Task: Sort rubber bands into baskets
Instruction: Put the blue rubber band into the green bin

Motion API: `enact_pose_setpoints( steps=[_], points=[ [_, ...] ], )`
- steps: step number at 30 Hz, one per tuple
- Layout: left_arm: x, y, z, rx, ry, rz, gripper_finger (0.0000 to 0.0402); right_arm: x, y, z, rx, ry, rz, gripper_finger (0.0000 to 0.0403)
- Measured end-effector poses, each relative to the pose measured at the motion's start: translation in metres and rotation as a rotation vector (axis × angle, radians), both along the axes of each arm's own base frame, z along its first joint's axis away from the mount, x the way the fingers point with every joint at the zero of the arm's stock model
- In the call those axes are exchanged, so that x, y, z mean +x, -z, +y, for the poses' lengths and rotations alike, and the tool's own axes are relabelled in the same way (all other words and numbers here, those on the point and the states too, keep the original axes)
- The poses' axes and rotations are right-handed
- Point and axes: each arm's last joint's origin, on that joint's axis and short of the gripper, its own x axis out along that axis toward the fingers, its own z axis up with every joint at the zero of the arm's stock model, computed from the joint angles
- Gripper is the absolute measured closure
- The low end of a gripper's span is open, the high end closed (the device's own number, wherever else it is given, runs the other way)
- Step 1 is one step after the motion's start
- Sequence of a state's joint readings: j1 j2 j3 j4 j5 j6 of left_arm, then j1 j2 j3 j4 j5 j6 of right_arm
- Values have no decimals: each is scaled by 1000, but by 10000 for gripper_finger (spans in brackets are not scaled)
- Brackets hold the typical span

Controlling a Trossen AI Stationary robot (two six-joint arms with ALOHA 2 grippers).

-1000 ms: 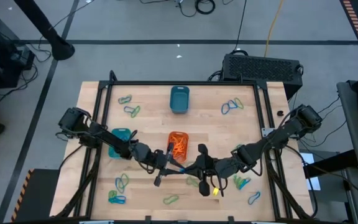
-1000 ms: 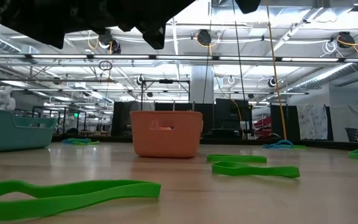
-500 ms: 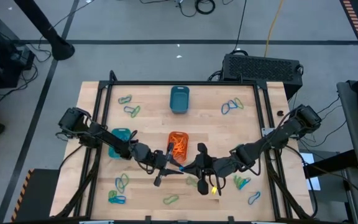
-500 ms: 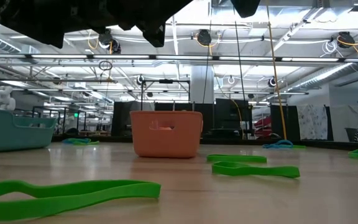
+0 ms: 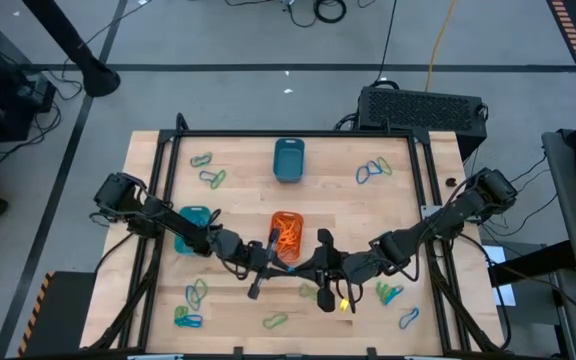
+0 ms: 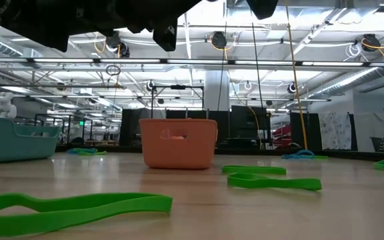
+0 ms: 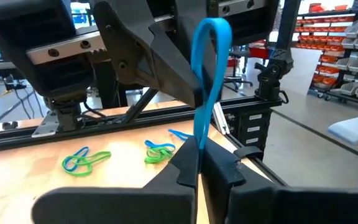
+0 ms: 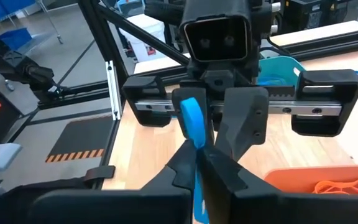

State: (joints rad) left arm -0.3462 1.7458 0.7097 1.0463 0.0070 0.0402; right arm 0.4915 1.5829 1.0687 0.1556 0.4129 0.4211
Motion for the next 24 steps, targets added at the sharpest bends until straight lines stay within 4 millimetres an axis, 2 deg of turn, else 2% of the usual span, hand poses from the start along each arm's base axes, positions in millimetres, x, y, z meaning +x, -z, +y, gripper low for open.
enact_pose_setpoints(
  steps=[8, 13, 17, 20, 24],
  points=[
    [-2, 1, 1, 14, -21, 63, 398, -2, -2, -1, -91, -21, -5, 288],
    [-13, -5, 6, 44, -81, 227, 399, -4, -3, -2, -184, -59, 7, 230],
    [-37, -18, 18, 28, -184, 447, 399, -7, 4, -1, -254, -89, 72, 202],
    [-64, -25, 30, 15, -323, 633, 400, -10, 10, -2, -282, -95, 138, 192],
    [-103, -38, 46, -84, -471, 819, 400, -12, 14, -3, -274, -84, 180, 188]
  ],
)
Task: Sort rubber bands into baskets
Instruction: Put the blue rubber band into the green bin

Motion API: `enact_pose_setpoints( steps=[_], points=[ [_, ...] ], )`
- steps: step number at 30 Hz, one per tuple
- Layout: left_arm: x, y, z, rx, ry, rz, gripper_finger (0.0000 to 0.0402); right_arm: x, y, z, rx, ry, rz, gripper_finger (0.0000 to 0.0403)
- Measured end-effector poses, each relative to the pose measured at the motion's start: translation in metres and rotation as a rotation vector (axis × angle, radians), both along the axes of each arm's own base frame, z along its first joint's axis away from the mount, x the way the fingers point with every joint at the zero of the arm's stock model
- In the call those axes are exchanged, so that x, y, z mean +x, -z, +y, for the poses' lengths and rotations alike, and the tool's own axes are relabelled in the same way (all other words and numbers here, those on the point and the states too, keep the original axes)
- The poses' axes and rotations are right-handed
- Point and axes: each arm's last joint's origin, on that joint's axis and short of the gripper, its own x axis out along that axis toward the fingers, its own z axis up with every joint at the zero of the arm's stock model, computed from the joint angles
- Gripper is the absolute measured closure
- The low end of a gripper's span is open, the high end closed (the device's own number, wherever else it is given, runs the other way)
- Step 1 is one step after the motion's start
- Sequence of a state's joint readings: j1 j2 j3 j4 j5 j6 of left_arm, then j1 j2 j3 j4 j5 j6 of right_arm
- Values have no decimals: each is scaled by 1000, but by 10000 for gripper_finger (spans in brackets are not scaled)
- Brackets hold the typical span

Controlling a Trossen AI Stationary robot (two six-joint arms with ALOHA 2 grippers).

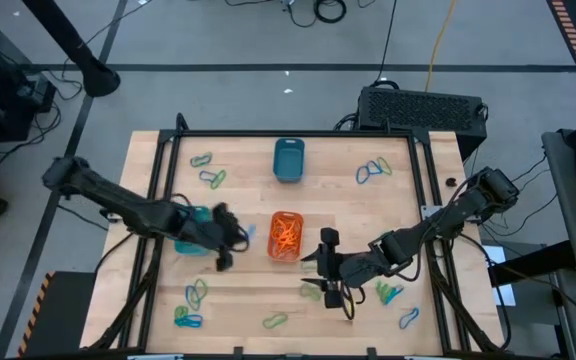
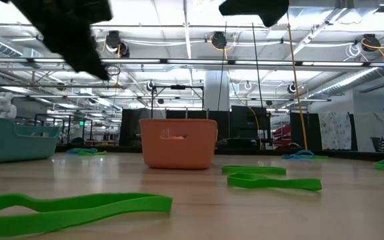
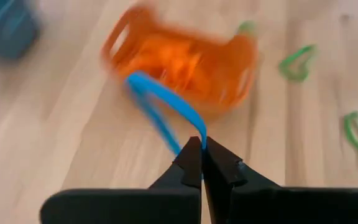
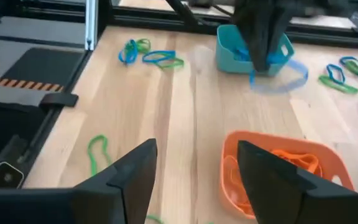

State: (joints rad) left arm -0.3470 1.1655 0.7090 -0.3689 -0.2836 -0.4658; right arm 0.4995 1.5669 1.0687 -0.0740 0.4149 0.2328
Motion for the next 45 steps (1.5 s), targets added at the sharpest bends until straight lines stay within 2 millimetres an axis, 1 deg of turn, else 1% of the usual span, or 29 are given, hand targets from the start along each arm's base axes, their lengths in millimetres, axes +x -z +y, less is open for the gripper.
enact_pose_setpoints(
  steps=[3, 6, 8, 10, 12, 18, 21, 26, 30, 35, 39, 42, 45],
  points=[
    [-27, -6, 10, -63, -118, 106, 400, -2, 3, 0, 2, 9, 39, 188],
    [-53, -5, 18, -121, -255, 257, 400, -6, 6, 2, -4, 8, 73, 188],
    [-69, -3, 23, -169, -388, 365, 400, -8, 8, 4, -11, -1, 88, 188],
    [-80, -1, 27, -206, -514, 457, 400, -10, 9, 6, -18, -7, 99, 188],
    [-86, 1, 29, -204, -577, 512, 400, -10, 9, 6, -21, -8, 104, 188],
    [-87, 1, 29, -201, -589, 527, 400, -11, 9, 6, -24, -5, 103, 188],
    [-87, 2, 28, -205, -581, 541, 392, -11, 9, 6, -23, -5, 103, 188],
    [-87, 2, 28, -199, -567, 547, 356, -11, 9, 6, -7, 6, 103, 188],
    [-88, 2, 27, -203, -472, 588, 326, -11, 9, 6, -1, 9, 103, 188],
    [-88, 2, 27, -199, -471, 586, 289, -11, 9, 6, -2, 8, 104, 188],
    [-88, 2, 27, -190, -465, 586, 270, -11, 9, 6, 0, 10, 104, 188],
    [-87, 2, 28, -144, -461, 564, 268, -9, 9, 4, 2, 19, 105, 188],
    [-86, 1, 32, -26, -488, 491, 268, -8, 9, 1, 9, 37, 105, 188]
  ],
)
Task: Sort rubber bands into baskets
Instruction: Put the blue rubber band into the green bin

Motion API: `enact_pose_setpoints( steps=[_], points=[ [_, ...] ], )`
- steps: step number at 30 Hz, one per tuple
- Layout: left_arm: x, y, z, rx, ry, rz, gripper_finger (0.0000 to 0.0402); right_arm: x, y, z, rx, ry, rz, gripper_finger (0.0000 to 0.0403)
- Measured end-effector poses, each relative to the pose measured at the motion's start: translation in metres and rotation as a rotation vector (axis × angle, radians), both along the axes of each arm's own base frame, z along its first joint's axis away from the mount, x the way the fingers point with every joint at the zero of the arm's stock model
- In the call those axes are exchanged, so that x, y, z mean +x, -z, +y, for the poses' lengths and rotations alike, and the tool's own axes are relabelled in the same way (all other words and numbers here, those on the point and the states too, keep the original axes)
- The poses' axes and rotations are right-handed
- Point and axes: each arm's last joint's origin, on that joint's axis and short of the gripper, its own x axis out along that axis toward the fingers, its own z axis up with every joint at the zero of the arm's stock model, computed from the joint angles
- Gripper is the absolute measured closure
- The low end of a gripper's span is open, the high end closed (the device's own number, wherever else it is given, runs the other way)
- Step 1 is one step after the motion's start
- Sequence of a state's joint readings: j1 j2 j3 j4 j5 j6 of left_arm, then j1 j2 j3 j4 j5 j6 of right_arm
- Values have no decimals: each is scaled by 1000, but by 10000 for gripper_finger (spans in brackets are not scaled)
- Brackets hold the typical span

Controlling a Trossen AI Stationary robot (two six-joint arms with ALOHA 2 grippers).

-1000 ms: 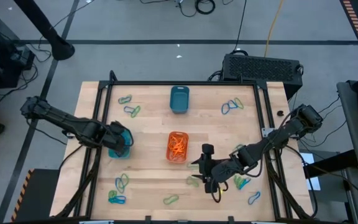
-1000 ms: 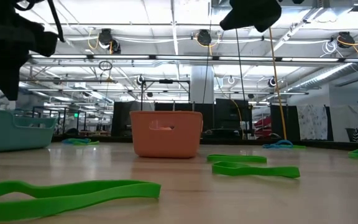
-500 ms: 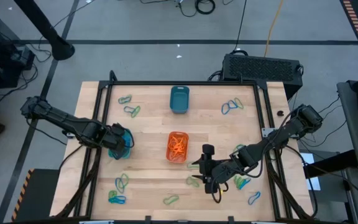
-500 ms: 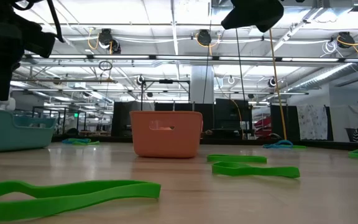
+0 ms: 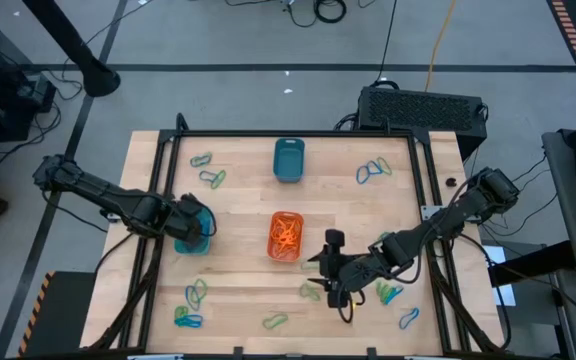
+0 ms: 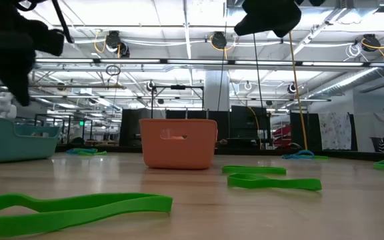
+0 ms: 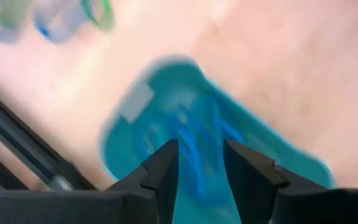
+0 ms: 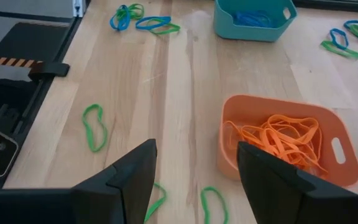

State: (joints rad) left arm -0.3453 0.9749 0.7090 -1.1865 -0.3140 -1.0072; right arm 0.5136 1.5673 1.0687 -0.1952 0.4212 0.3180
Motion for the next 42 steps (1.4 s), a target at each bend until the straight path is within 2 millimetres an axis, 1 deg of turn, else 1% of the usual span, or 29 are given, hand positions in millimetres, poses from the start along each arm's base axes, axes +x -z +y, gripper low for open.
enact_pose_setpoints(
  steps=[3, 7, 9, 11, 15, 17, 20, 24, 27, 29, 33, 38, 40, 42],
  points=[
    [2, -1, 9, 104, 12, -9, 268, 3, 0, -5, 4, 18, -3, 188],
    [7, -2, 33, 188, -25, 31, 268, 7, 0, -13, 3, 47, -4, 188],
    [10, -2, 49, 196, -32, 39, 268, 9, 0, -18, 3, 62, -4, 188],
    [15, -2, 66, 162, -27, 27, 268, 10, 0, -22, 0, 72, -3, 188],
    [22, 0, 111, 116, -87, -28, 268, 12, 0, -27, -16, 81, 3, 188],
    [20, 8, 135, 59, -159, -24, 268, 12, 1, -29, -20, 85, 15, 188],
    [17, 24, 165, -4, -266, 11, 268, 11, 3, -30, -28, 84, 36, 188],
    [17, 48, 191, -76, -318, 44, 268, 6, 15, -31, -22, 99, 73, 188],
    [20, 59, 203, -83, -310, 29, 268, 2, 24, -33, -20, 111, 97, 188],
    [23, 62, 208, -78, -309, -8, 268, -1, 30, -34, -20, 120, 115, 188],
    [27, 65, 213, -72, -288, -45, 268, -5, 40, -36, -8, 142, 141, 188],
    [26, 68, 210, -85, -51, 21, 268, -6, 41, -37, 14, 162, 142, 188],
    [25, 68, 210, -72, -18, 45, 268, -6, 41, -37, 16, 164, 142, 188],
    [24, 68, 211, -51, -27, 62, 268, -6, 41, -37, 16, 164, 141, 188]
  ],
)
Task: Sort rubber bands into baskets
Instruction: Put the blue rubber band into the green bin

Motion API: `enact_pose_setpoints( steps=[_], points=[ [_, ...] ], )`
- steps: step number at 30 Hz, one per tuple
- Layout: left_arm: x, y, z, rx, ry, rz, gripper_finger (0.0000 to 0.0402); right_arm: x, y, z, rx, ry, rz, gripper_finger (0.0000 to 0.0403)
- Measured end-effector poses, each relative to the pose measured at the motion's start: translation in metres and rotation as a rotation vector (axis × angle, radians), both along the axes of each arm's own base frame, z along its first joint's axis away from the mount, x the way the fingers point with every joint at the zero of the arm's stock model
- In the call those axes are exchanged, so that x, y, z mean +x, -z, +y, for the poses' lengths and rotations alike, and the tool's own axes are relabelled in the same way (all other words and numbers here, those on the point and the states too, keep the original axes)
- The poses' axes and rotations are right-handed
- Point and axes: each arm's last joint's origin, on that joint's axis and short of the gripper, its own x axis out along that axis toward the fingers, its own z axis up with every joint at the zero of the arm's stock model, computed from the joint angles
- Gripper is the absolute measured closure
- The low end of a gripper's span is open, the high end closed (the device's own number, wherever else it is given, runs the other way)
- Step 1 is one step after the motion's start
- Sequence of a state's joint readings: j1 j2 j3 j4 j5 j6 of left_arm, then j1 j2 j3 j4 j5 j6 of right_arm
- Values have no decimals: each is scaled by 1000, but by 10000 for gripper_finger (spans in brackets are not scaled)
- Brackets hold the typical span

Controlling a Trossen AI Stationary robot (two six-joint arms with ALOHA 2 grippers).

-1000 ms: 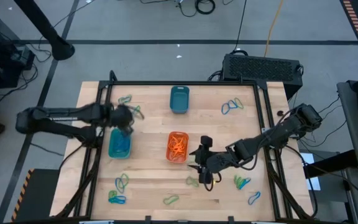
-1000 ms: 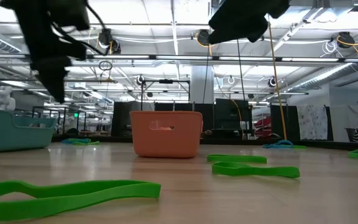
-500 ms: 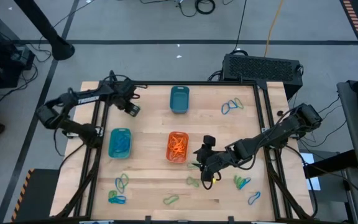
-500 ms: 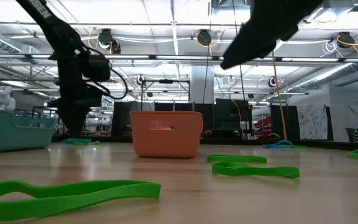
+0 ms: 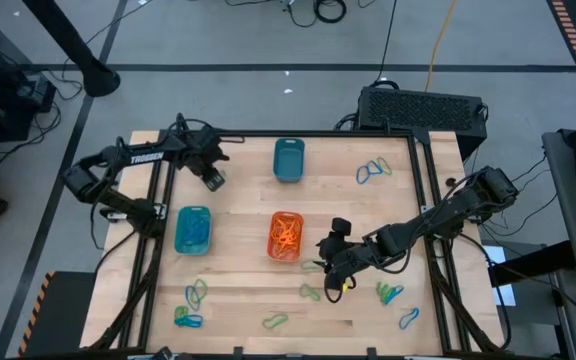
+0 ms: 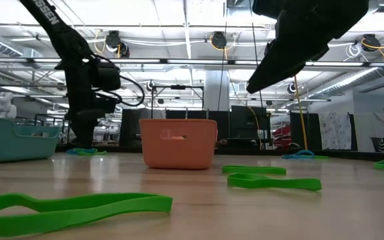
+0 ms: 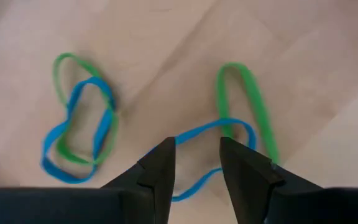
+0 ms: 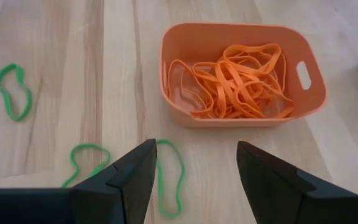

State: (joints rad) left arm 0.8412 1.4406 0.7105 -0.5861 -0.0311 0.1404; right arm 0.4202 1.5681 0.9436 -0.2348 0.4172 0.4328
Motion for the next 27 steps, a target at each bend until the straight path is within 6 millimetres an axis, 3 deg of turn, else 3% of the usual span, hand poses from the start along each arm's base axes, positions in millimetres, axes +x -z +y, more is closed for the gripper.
enact_pose_setpoints(
  steps=[18, 21, 25, 27],
  points=[
    [5, 23, 10, -37, 67, 31, 272, 4, -3, -1, -5, -12, -34, 188],
    [5, 23, 10, -44, 69, 23, 303, 4, -3, -1, -5, -12, -33, 188],
    [5, 23, 9, -53, 69, 20, 382, 4, -3, -1, -4, -12, -35, 188],
    [5, 20, 9, -43, 64, 12, 391, 4, -3, -1, -4, -13, -35, 188]
  ],
)
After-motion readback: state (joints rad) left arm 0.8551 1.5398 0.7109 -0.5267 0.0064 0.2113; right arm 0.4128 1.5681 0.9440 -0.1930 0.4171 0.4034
